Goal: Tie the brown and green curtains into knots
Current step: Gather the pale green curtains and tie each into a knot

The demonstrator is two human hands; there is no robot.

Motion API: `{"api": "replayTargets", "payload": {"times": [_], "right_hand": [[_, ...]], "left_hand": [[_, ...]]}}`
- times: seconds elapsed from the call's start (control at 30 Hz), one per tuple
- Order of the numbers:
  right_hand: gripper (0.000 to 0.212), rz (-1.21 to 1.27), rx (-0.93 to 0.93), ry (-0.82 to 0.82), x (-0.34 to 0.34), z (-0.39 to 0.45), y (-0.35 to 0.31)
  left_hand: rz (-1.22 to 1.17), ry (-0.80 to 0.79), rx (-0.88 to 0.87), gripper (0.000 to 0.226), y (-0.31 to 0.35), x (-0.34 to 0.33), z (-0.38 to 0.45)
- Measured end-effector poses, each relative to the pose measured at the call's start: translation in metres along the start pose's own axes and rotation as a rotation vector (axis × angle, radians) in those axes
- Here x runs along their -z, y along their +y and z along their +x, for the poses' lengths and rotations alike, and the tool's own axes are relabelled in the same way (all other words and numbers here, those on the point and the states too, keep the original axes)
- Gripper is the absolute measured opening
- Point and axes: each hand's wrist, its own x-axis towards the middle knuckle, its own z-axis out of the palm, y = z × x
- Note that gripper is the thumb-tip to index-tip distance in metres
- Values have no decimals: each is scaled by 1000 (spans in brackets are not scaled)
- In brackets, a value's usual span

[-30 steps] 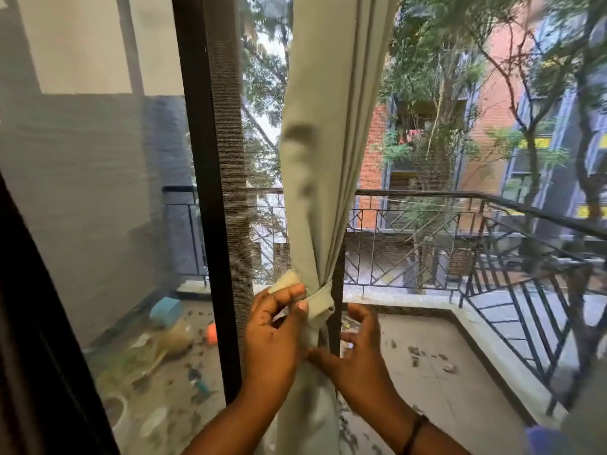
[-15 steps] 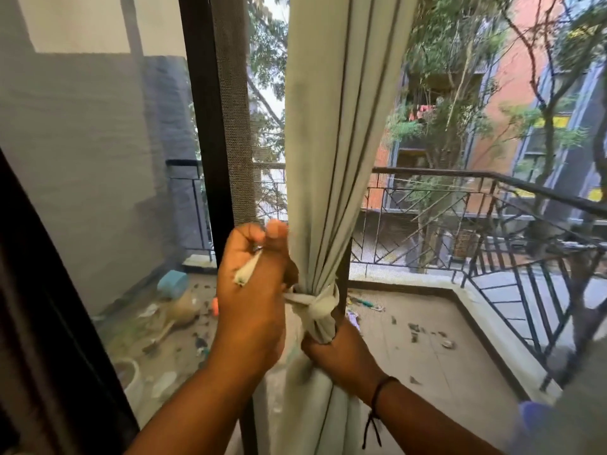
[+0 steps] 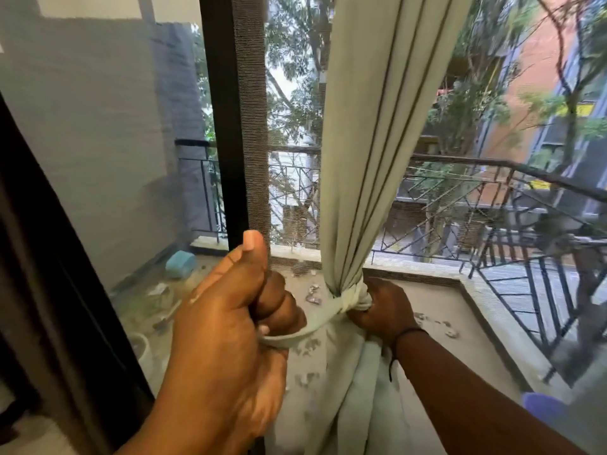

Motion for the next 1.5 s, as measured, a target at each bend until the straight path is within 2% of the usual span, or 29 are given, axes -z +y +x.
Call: {"api": "replayTargets", "payload": {"times": [0.1,0.23,0.37,0.43,0.5,0.53,0.57,0.6,0.67,0.77,0.8,0.9,0.93,1.0,1.03,1.07,1.13,1.17,1.23,1.3,1.33,1.43,1.5], "right_hand": [[48,54,42,60,-8,-2,-8],[54,107,-94,-39,-9,-1,-14],[20,361,-278,-188,-16,-17,-23],[19,473,-348,-217,-19,-25,-27],[38,492,-356,-261,-13,-27,-27],[42,503,-329,-294,-7,-27,-27],[36,519,-304,-319,-3,-27,-26],[31,539,-287,-336,3,-28,-25],[39,542,-261,-297,10,-28,-21],[66,450,-174,-268,16,-27,-17],[63,407,-165,-287,21,-28,-18],[11,288,-175,-355,32,-37,-23],[14,285,-170,-359,32,-40,-23],[55,301,-194,-341,28,-45,-21],[67,293,-231,-336,25,-47,-19],[70,291,-264,-338,23,-48,-17],[71,324,-286,-349,22,-54,-17],[71,334,-278,-356,23,-59,-19],[56,338,-293,-344,23,-67,-23],[44,319,-315,-340,23,-71,-26],[44,302,-315,-351,22,-71,-28],[52,197,-280,-353,26,-68,-33],[56,85,-246,-358,31,-69,-34]], "left_hand": [[47,-44,-67,39,7,4,-13],[63,-101,-129,33,7,16,6],[163,-182,-168,34,-3,24,46],[439,-178,-243,63,-12,34,69],[882,-154,-385,78,-26,41,84],[1090,-121,-502,76,-34,42,89],[1249,-71,-620,69,-42,44,91],[1317,-24,-730,60,-48,39,89],[1242,-39,-862,50,-57,29,84],[1125,-272,-936,54,-72,25,75],[1137,-348,-929,56,-80,29,72],[1035,-427,-676,61,-101,30,49],[927,-395,-620,56,-105,25,40],[605,-211,-539,31,-108,12,32],[394,-50,-393,29,-107,6,34],[201,106,-187,31,-108,5,40],[68,241,154,38,-116,20,61],[135,265,255,42,-119,28,68],[376,254,369,43,-136,48,85],[563,237,338,29,-146,62,102],[688,199,332,26,-147,62,107],[791,105,487,37,-142,46,110],[811,39,559,36,-145,42,107]]}}
